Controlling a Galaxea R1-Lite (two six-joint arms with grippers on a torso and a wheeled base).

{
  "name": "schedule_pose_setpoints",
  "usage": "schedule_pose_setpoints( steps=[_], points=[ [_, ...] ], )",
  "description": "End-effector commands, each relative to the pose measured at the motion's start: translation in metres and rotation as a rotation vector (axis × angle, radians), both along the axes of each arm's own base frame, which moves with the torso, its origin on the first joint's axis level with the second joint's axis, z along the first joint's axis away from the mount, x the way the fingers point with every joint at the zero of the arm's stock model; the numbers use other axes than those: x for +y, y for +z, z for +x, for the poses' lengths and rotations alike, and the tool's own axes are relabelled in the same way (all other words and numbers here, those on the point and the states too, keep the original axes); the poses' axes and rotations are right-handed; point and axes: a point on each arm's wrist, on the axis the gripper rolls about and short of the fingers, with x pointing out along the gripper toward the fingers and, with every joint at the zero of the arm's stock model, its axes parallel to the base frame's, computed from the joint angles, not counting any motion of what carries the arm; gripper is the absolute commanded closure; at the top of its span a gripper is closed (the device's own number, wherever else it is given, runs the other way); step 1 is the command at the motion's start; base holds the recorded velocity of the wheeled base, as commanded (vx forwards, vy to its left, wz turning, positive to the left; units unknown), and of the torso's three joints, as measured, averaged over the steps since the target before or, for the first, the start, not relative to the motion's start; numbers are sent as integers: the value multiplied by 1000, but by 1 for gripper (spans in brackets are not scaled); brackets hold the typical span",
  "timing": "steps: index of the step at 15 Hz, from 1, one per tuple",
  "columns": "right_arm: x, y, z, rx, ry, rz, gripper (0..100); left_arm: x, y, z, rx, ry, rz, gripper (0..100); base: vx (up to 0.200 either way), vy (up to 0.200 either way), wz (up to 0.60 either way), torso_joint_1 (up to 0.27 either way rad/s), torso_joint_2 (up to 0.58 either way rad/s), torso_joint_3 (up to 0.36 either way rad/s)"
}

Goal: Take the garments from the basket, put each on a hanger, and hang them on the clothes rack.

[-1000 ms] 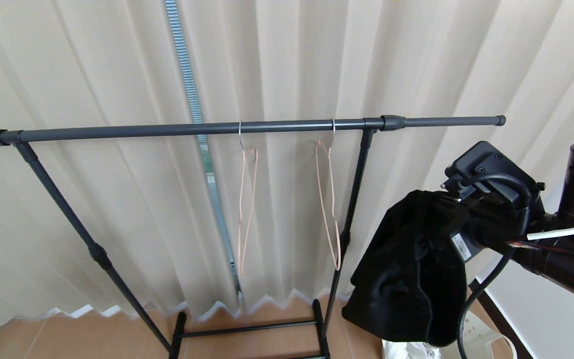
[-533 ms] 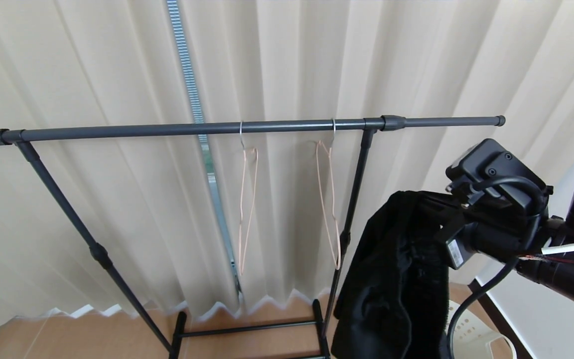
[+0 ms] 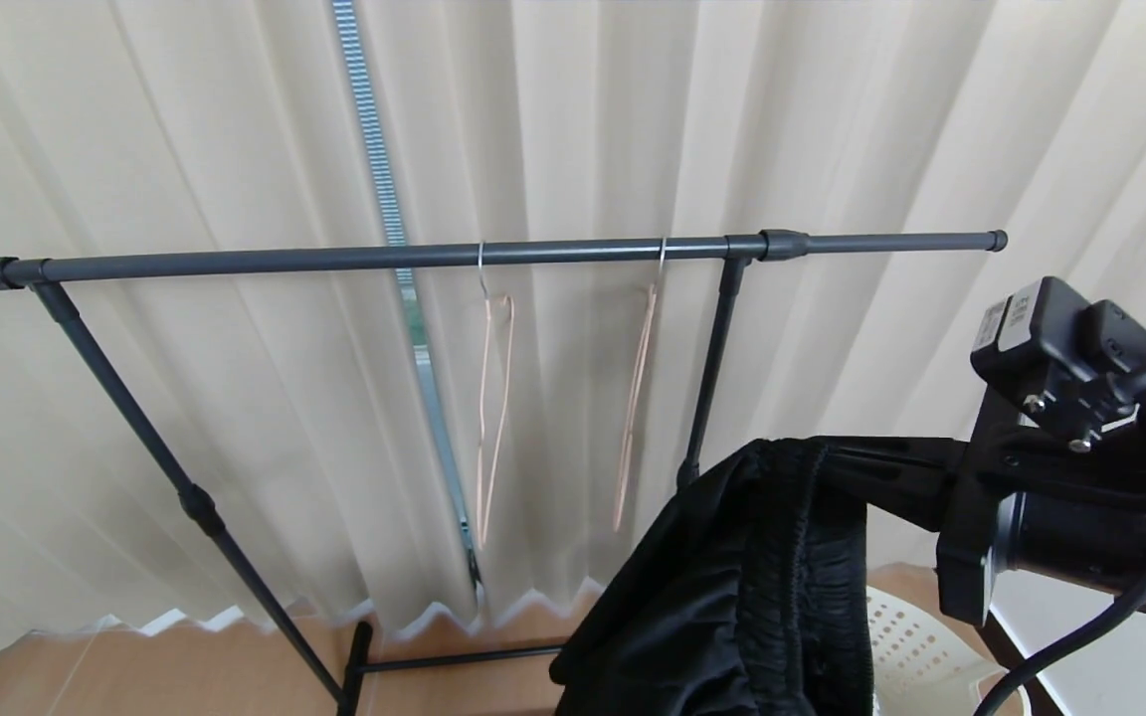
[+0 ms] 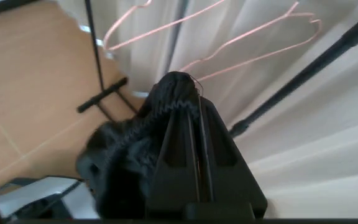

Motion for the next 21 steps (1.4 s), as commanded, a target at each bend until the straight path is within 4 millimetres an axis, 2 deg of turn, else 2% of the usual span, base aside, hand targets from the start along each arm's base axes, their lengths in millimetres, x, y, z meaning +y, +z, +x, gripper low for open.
schedule_pose_setpoints(
  steps=[1,3,6,9,11,14,17,19,21],
  points=[
    [27,12,-4,69,24,110,100,-2,20,33,183,-45,-17,0,0,0,0,0,0,0],
    [47,13,1,96,-43,142,100,-7,30,52,226,-121,-46,0,0,0,0,0,0,0],
    [66,11,15,90,-189,150,100,-25,45,75,334,-271,-153,0,0,0,0,0,0,0],
    [77,6,27,56,-286,165,100,-48,54,98,463,-328,-204,0,0,0,0,0,0,0],
    [80,5,30,32,-347,161,100,-65,51,111,540,-309,-184,0,0,0,0,0,0,0],
    [92,11,24,0,-404,179,100,-101,44,132,604,-353,-183,0,0,0,0,0,0,0],
    [106,12,32,-5,-491,219,100,-138,37,148,617,-315,-108,0,0,0,0,0,0,0],
    [112,11,38,-12,-549,239,100,-176,40,161,673,-313,-186,0,0,0,0,0,0,0],
    [115,11,41,-22,-582,245,100,-203,30,171,706,-297,-174,0,0,0,0,0,0,0]
  ],
)
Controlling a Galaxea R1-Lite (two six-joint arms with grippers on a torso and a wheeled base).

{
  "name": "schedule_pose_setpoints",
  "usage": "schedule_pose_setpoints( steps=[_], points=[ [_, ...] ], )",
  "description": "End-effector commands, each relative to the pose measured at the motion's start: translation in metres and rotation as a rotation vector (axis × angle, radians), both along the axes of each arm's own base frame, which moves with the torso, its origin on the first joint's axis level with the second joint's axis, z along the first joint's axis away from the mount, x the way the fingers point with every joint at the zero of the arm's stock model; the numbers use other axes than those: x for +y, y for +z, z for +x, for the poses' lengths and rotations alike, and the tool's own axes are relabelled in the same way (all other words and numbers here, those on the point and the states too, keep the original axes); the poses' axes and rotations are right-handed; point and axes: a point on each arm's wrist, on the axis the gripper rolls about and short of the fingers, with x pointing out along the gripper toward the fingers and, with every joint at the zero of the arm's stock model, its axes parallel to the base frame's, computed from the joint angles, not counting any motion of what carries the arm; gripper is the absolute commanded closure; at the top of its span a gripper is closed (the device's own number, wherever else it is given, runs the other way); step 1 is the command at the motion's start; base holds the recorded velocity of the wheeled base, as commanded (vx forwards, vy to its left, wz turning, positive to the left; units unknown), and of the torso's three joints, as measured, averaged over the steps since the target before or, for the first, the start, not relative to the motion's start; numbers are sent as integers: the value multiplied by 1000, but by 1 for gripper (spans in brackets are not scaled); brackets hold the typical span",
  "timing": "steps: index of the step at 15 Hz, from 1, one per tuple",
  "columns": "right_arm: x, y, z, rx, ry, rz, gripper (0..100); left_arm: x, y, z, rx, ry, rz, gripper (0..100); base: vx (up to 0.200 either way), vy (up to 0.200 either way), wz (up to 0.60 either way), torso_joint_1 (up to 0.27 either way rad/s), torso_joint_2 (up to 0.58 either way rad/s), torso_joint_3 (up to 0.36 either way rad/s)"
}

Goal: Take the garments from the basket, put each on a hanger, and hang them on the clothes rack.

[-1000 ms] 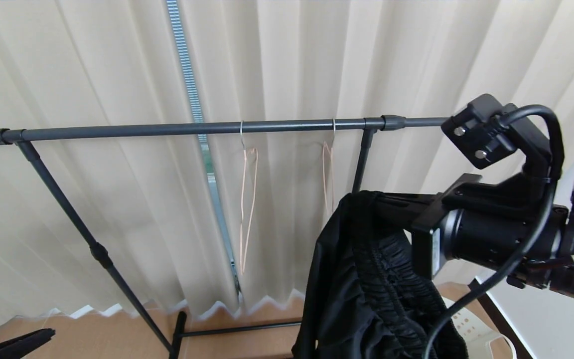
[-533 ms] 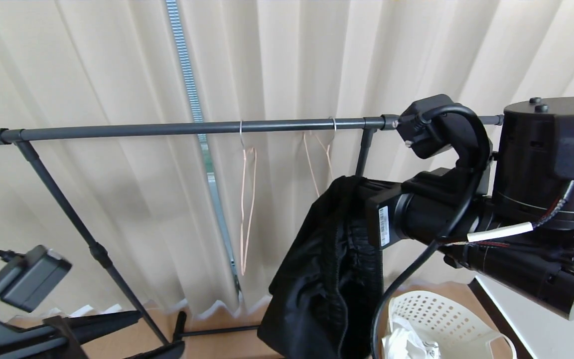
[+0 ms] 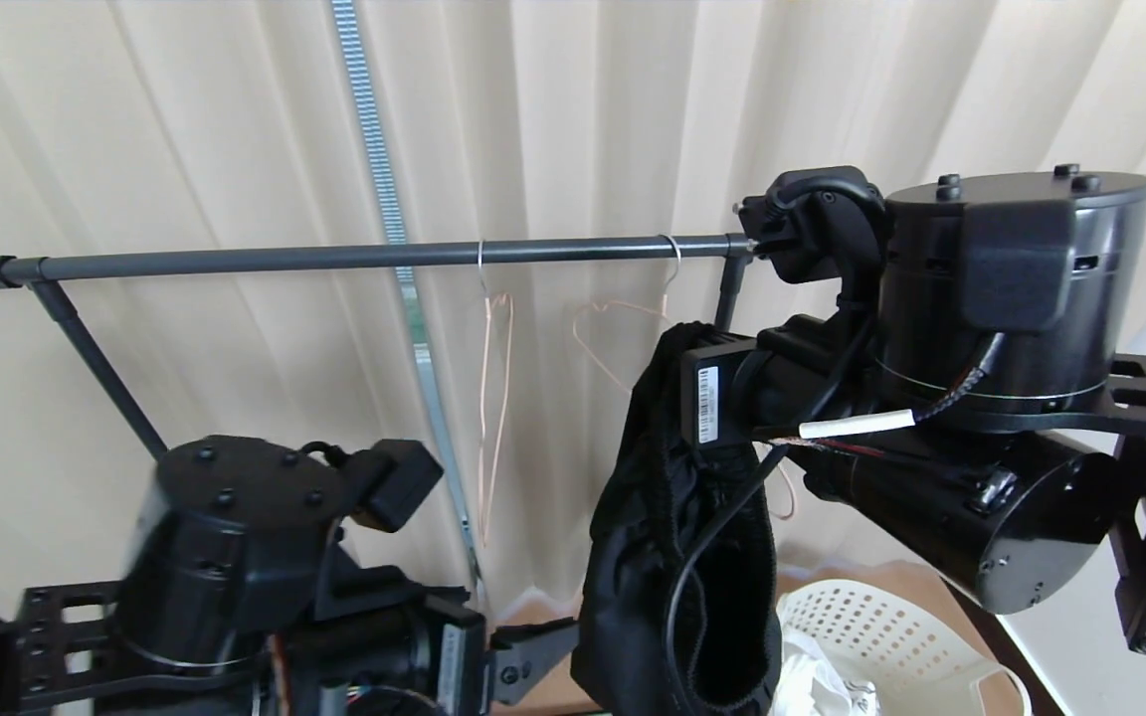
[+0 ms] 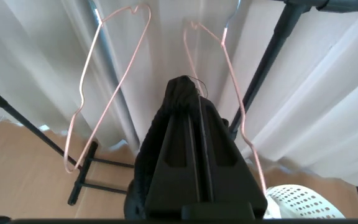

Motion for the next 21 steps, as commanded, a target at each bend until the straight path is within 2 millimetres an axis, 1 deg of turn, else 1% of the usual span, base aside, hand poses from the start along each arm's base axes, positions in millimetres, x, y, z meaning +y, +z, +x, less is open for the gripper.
schedule_pose_setpoints(
  steps=[1,3,4,5,6,9,12,15,19,21],
  points=[
    [5,-4,4,7,-3,-6,100,-47,-28,13,62,-15,82,0,0,0,0,0,0,0],
    [4,-3,3,4,-5,-2,100,-63,-31,16,65,-10,84,0,0,0,0,0,0,0],
    [4,-3,3,4,-3,-2,100,-64,-31,16,66,-9,81,0,0,0,0,0,0,0],
    [4,-2,3,3,-5,-1,100,-71,-31,14,75,-15,68,0,0,0,0,0,0,0],
    [4,-2,3,3,-5,-1,100,-72,-31,12,79,-18,64,0,0,0,0,0,0,0],
    [4,-2,2,3,-3,-1,100,-79,-36,17,106,5,56,0,0,0,0,0,0,0],
    [5,-1,0,1,6,1,100,-92,-52,27,123,73,88,0,0,0,0,0,0,0],
    [5,1,-1,-3,6,6,100,-95,-65,29,126,98,137,0,0,0,0,0,0,0],
    [-1,8,-4,-17,5,25,100,-87,-78,21,156,87,188,0,0,0,0,0,0,0],
    [-3,11,-5,-23,0,32,100,-86,-81,16,161,73,204,0,0,0,0,0,0,0]
  ],
)
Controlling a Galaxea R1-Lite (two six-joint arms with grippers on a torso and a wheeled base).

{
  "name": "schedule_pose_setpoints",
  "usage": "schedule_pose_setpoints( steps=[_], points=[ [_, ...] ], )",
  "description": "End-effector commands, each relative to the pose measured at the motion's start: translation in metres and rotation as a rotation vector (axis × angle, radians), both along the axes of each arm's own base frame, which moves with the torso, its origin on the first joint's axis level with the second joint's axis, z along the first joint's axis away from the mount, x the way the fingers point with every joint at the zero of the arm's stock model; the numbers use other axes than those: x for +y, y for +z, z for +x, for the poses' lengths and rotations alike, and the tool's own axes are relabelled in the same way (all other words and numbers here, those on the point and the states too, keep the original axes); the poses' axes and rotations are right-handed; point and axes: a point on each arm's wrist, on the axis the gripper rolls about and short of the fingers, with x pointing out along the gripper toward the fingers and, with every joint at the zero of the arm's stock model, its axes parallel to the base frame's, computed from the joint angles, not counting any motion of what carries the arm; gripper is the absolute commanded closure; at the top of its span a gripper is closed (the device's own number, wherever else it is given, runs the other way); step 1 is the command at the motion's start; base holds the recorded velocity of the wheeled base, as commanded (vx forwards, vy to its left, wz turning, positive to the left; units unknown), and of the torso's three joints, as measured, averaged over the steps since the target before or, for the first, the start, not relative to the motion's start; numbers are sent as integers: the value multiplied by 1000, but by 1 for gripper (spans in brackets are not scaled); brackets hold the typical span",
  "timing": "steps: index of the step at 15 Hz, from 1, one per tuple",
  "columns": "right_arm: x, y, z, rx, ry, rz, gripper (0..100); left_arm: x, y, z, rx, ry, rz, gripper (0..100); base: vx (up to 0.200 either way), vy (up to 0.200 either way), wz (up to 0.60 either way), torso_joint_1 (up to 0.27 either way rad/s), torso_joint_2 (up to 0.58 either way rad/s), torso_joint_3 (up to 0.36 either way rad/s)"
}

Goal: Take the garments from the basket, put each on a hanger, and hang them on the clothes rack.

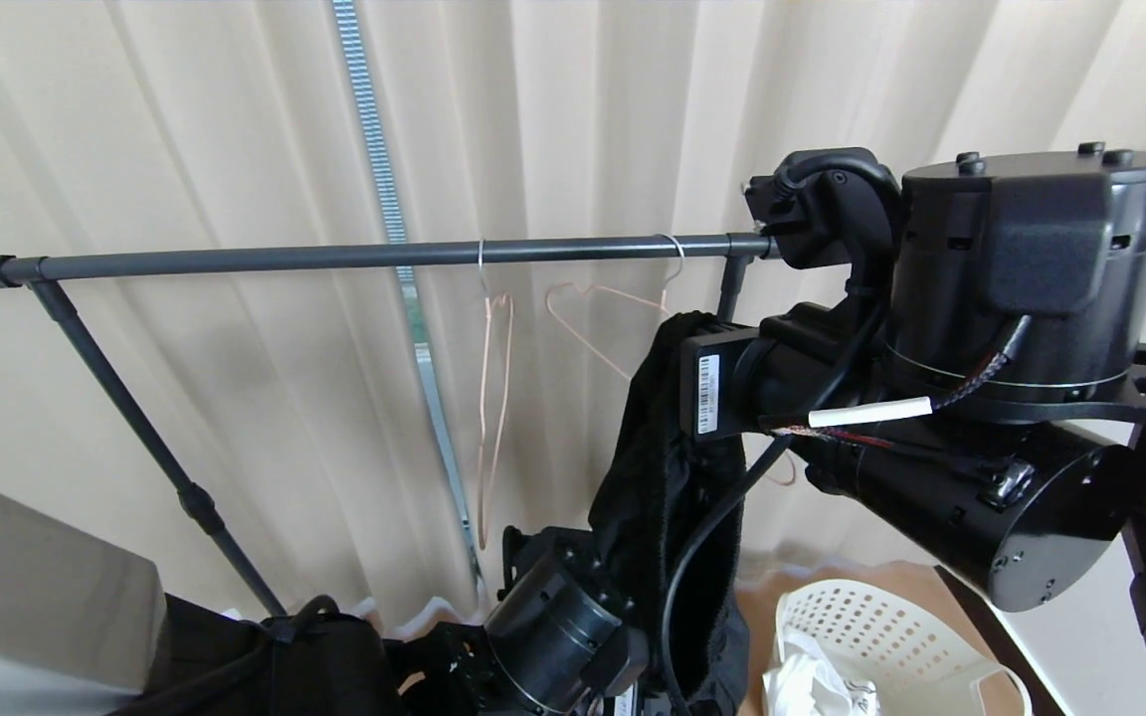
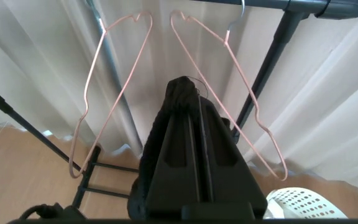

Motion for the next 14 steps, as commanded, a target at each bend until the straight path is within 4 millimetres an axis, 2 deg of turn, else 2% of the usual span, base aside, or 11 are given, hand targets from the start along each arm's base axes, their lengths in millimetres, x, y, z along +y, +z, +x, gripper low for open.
schedule_pose_setpoints(
  steps=[1,3,4,6,9,11,12,13,14],
  points=[
    [-5,7,-2,-14,-4,19,100,3,-3,-4,10,-5,16,0,0,0,0,0,0,0],
    [-9,13,-4,-26,-7,33,100,3,-4,-4,12,-7,18,0,0,0,0,0,0,0],
    [-10,14,-4,-27,-7,35,100,3,-4,-5,13,-7,20,100,0,0,0,0,0,0],
    [-18,17,2,-34,-39,41,100,5,-2,-11,11,-23,19,100,0,0,0,0,0,0],
    [-21,19,2,-39,-46,43,100,15,23,-13,-47,-32,-29,100,0,0,0,0,0,0],
    [-24,20,0,-36,-45,27,100,40,46,-9,-118,-9,-60,100,0,0,0,0,0,0],
    [-25,19,-1,-37,-43,11,100,47,52,-7,-137,2,-67,100,0,0,0,0,0,0],
    [-30,15,-5,-35,-32,-38,100,66,65,-2,-190,30,-73,100,0,0,0,0,0,0],
    [-32,11,-7,-33,-27,-67,100,75,74,-1,-224,42,-84,100,0,0,0,0,0,0]
  ],
)
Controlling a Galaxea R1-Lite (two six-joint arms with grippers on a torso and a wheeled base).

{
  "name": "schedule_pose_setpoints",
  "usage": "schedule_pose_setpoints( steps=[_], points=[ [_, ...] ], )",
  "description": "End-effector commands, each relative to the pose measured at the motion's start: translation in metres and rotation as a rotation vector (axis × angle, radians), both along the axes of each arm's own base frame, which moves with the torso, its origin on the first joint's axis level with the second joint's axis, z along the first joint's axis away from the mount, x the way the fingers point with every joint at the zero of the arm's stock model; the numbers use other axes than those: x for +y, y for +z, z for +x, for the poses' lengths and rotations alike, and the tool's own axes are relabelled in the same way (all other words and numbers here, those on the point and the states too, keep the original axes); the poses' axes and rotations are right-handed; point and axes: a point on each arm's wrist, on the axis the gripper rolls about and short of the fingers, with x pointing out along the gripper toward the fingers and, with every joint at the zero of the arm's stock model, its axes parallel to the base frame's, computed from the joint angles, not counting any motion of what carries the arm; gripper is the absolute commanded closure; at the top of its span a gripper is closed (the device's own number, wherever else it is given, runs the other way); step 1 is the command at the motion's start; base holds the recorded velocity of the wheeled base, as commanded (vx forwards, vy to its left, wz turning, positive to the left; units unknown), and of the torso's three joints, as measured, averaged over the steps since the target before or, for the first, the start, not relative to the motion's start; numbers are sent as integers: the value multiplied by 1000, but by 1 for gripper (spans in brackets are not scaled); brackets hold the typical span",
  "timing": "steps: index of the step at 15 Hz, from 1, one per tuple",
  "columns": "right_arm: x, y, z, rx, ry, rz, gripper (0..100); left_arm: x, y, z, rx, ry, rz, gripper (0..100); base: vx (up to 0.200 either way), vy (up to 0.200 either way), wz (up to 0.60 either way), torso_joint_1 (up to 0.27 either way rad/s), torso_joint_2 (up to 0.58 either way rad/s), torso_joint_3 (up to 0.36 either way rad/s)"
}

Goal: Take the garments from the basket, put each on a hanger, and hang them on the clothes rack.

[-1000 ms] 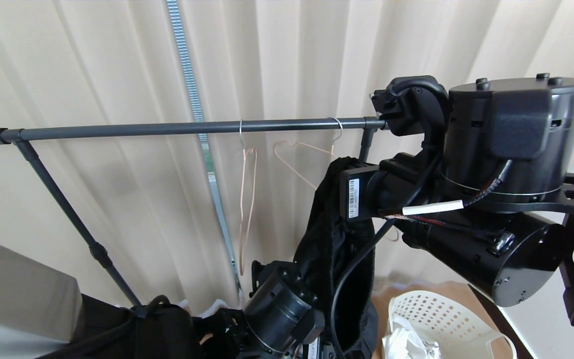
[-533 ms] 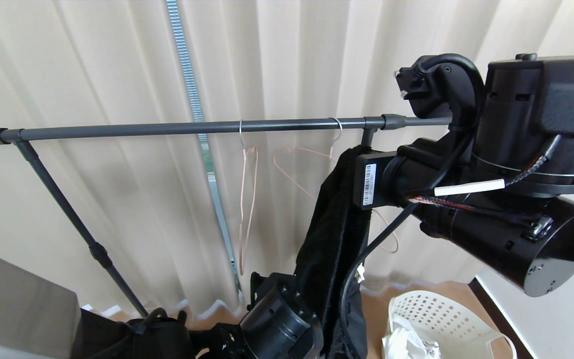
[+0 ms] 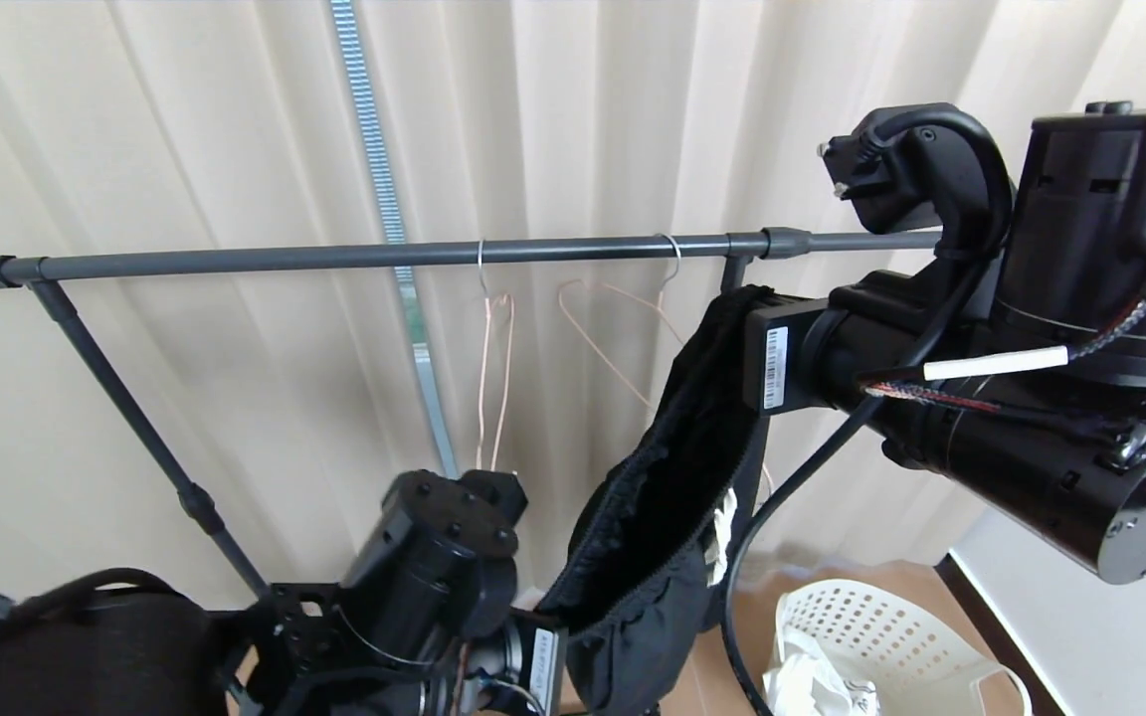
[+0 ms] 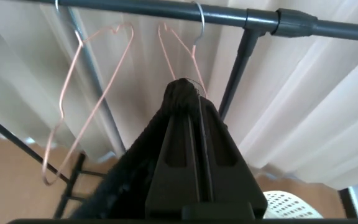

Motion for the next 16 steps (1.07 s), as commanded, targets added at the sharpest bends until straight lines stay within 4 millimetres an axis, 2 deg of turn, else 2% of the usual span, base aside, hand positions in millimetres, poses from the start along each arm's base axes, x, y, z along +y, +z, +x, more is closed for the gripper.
schedule_pose_setpoints(
  steps=[1,2,3,4,7,9,13,16],
  points=[
    [-6,-6,-6,9,9,-49,100,32,36,0,-111,56,-79,100,0,0,0,0,0,0],
    [-7,-10,-6,14,14,-76,100,40,45,-1,-146,65,-89,100,0,0,0,0,0,0],
    [-7,-11,-6,15,14,-79,100,41,46,-1,-149,65,-89,100,0,0,0,0,0,0],
    [-8,-19,-7,29,19,-128,100,56,58,-3,-199,75,-79,100,0,0,0,0,0,0],
    [-9,-31,-8,46,26,-208,100,67,64,-6,-233,86,-71,100,0,0,0,0,0,0],
    [-10,-41,-9,83,31,-279,100,75,63,-11,-264,66,-31,100,0,0,0,0,0,0],
    [-14,-37,-9,99,23,-295,100,84,49,-15,-275,25,106,100,0,0,0,0,0,0],
    [-31,-38,5,123,-63,-313,100,90,47,-19,-296,60,151,100,0,0,0,0,0,0]
  ],
)
